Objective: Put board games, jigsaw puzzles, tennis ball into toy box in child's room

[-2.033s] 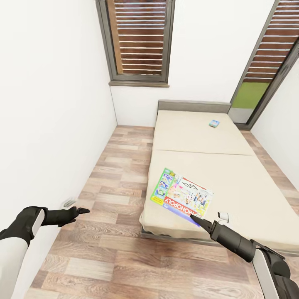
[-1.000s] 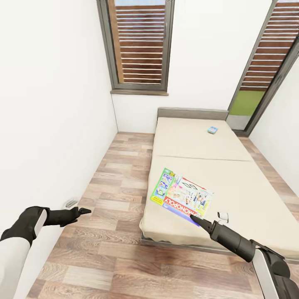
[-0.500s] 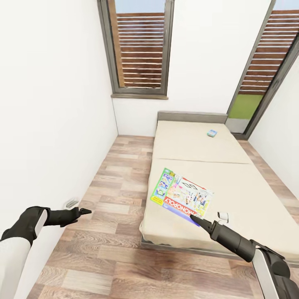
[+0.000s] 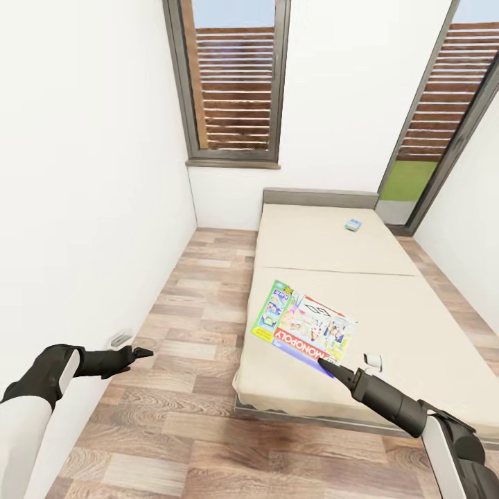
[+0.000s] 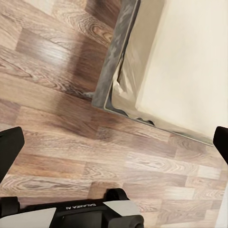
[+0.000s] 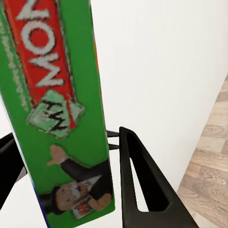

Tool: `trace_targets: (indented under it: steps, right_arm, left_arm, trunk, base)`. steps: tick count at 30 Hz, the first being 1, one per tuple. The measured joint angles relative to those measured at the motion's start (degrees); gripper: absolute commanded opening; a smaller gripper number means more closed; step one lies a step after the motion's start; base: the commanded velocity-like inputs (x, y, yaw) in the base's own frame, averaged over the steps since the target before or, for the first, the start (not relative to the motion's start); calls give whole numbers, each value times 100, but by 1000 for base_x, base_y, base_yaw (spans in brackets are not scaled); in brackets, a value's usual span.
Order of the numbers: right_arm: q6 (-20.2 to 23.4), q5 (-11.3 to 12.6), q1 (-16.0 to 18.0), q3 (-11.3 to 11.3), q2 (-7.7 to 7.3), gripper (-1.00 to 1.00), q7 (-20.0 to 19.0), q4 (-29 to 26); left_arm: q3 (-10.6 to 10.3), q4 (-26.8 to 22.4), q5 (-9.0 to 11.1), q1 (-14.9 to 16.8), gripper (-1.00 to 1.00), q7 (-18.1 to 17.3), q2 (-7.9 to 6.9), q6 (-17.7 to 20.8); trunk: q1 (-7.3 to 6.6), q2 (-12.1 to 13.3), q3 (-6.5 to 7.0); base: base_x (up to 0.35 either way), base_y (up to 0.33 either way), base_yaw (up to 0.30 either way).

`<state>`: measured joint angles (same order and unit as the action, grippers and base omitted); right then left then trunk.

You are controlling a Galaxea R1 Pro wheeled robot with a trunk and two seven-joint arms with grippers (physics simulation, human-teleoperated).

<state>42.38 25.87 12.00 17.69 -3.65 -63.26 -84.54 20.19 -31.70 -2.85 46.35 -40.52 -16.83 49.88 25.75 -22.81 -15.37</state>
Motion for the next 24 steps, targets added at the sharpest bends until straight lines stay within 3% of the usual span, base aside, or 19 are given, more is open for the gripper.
trace_targets:
  steps: [24]
  right_arm:
    - [-29, 10, 0, -4, 5, -100, -18, 0]
  left_arm:
    - [2, 0, 9, 0, 100, 138, -4, 1]
  trunk:
    - [0, 0, 170]
  base:
    - [0, 0, 0]
